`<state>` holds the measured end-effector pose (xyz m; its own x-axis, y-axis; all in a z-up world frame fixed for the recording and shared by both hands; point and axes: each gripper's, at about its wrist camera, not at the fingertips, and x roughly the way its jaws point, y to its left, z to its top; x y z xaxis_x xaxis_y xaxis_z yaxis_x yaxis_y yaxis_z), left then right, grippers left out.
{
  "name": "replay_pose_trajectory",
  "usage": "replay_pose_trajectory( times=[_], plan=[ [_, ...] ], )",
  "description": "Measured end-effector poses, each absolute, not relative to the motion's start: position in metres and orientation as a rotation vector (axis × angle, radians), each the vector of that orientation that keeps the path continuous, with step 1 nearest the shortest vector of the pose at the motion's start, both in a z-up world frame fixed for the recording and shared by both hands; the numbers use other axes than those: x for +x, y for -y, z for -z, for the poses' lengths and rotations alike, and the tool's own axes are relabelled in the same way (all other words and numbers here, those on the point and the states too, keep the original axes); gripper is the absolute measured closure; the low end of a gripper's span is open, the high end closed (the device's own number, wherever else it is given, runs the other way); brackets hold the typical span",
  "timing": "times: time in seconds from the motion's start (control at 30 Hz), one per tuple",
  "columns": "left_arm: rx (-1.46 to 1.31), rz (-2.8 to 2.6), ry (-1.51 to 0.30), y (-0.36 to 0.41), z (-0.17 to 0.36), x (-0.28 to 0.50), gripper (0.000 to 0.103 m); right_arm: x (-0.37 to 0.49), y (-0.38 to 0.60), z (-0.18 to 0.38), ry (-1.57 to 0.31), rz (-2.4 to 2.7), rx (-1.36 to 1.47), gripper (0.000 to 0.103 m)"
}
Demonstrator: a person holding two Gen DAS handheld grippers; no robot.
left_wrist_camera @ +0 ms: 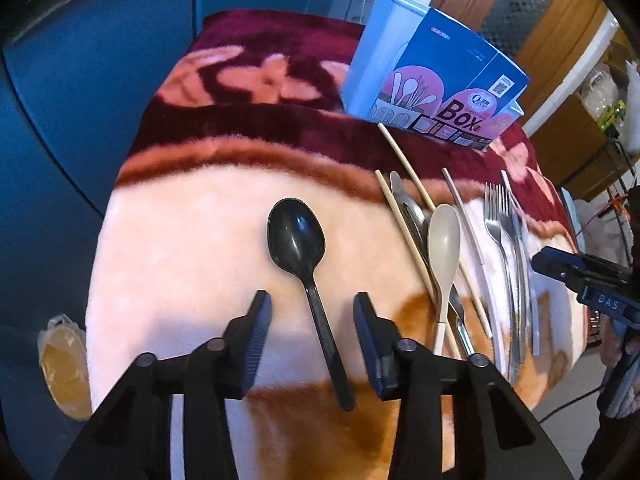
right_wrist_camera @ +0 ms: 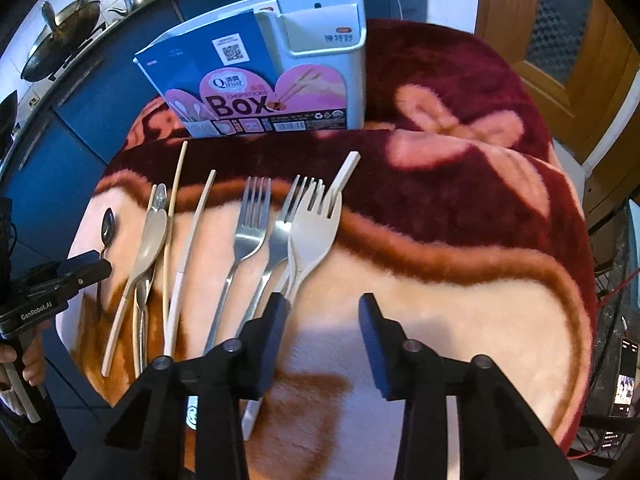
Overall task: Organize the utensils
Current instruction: 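Grasp the black spoon with the left tool while the right tool grasps the white plastic fork, then lift the black spoon with the left tool toward the blue caddy while the right tool lifts the white fork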
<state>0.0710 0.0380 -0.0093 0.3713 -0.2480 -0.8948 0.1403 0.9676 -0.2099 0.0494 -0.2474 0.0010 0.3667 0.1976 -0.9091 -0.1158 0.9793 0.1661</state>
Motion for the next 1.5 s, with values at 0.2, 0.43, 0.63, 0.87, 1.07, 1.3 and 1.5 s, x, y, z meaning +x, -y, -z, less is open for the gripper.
replay_pose_trajectory(
  times=[0.2, 0.43, 0.63, 0.87, 1.07, 1.3, 1.5],
  plan=[
    [-0.165, 0.298, -1.186, -0.042, 0.01, 0.073, 0.094, 0.057, 0.246, -0.001, -1.217, -0.238, 0.095, 0.079],
    [-0.188, 0.328, -1.135, -0.039, 0.006, 0.068, 0.101, 0.052, 0.243, 0.0, -1.185, -0.254, 0.074, 0.1],
    [-0.185, 0.336, -1.07, -0.036, -0.002, 0.062, 0.101, 0.036, 0.254, -0.005, -1.105, -0.27, 0.136, 0.101],
    [-0.213, 0.343, -1.038, -0.034, -0.003, 0.058, 0.101, 0.042, 0.25, -0.003, -1.131, -0.293, 0.181, 0.093],
    [-0.229, 0.356, -1.006, -0.035, -0.005, 0.056, 0.101, 0.049, 0.237, 0.001, -1.17, -0.274, 0.13, 0.092],
    [-0.222, 0.383, -0.929, -0.031, -0.017, 0.049, 0.101, 0.047, 0.243, 0.0, -1.142, -0.266, 0.152, 0.095],
    [-0.211, 0.394, -0.826, -0.023, -0.034, 0.042, 0.101, 0.025, 0.259, -0.016, -1.016, -0.296, 0.238, 0.096]
  ],
)
